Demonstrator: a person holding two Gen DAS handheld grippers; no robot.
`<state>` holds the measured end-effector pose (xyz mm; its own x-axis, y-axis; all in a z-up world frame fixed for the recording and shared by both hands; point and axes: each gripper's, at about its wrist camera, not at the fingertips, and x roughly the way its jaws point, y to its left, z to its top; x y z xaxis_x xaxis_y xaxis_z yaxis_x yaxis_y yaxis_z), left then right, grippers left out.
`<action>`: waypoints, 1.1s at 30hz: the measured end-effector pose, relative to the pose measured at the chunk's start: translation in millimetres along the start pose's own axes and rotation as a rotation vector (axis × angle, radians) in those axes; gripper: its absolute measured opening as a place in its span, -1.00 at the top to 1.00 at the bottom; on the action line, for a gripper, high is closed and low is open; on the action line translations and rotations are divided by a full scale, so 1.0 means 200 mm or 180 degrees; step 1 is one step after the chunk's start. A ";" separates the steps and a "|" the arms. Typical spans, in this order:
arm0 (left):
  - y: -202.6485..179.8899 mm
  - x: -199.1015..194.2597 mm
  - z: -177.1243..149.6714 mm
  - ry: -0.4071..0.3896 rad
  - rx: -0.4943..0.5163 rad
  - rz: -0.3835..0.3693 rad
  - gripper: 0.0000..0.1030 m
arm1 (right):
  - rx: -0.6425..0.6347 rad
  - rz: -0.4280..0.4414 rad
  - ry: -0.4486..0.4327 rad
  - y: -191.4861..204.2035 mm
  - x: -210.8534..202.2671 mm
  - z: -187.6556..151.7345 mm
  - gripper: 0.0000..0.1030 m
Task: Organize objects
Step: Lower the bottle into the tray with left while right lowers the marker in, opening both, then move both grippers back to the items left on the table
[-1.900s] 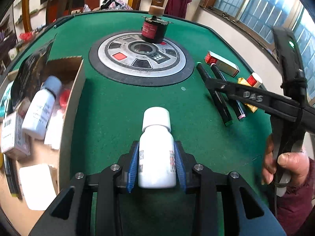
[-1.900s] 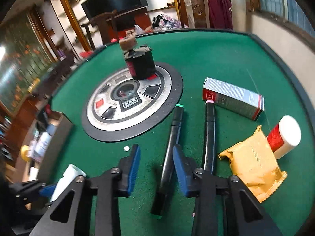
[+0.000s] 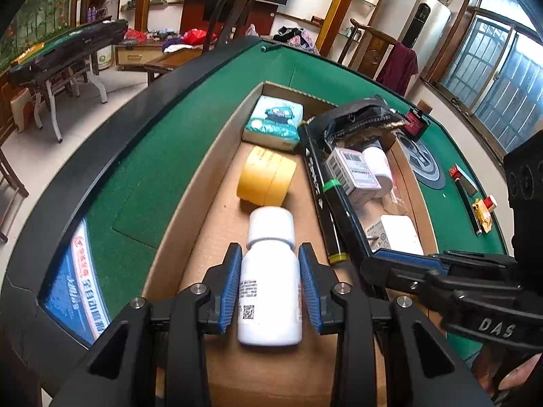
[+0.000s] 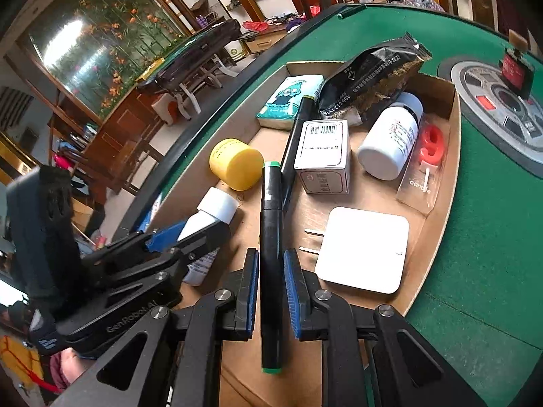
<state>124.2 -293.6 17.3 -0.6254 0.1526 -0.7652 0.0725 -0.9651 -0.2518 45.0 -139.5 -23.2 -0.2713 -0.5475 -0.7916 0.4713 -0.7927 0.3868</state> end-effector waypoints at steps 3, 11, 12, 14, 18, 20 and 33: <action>-0.01 -0.03 0.01 -0.0074 0.0026 0.0011 0.28 | -0.0017 -0.0105 -0.0017 0.00 0.00 0.00 0.65; -0.02 -0.14 0.03 -0.0324 -0.0002 0.0154 -0.48 | 0.0029 -0.0168 -0.0132 -0.02 -0.09 -0.01 0.28; -0.02 -0.15 0.03 -0.0351 -0.0034 0.0144 -0.52 | 0.0040 -0.0156 -0.0151 -0.02 -0.10 -0.01 0.23; 0.00 -0.18 0.04 -0.0401 -0.0114 0.0128 -0.61 | 0.0050 -0.0202 -0.0242 0.00 -0.14 -0.01 -0.04; -0.02 -0.22 0.03 -0.0493 -0.0103 0.0190 -0.68 | 0.0032 -0.0298 -0.0554 0.00 -0.26 -0.03 -0.53; -0.05 -0.24 0.03 -0.0554 -0.0049 0.0306 -0.71 | -0.0042 -0.0427 -0.0707 0.02 -0.32 -0.04 -0.59; -0.38 -0.54 0.02 -0.1512 0.0407 0.0894 -1.00 | -0.0429 -0.1331 -0.1770 0.02 -0.63 -0.10 -1.00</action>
<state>182.8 -238.7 121.5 -0.8788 -0.1979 -0.4343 0.2104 -0.9774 0.0195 97.2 -68.2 68.8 -0.8236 -0.2888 -0.4882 0.3241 -0.9459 0.0128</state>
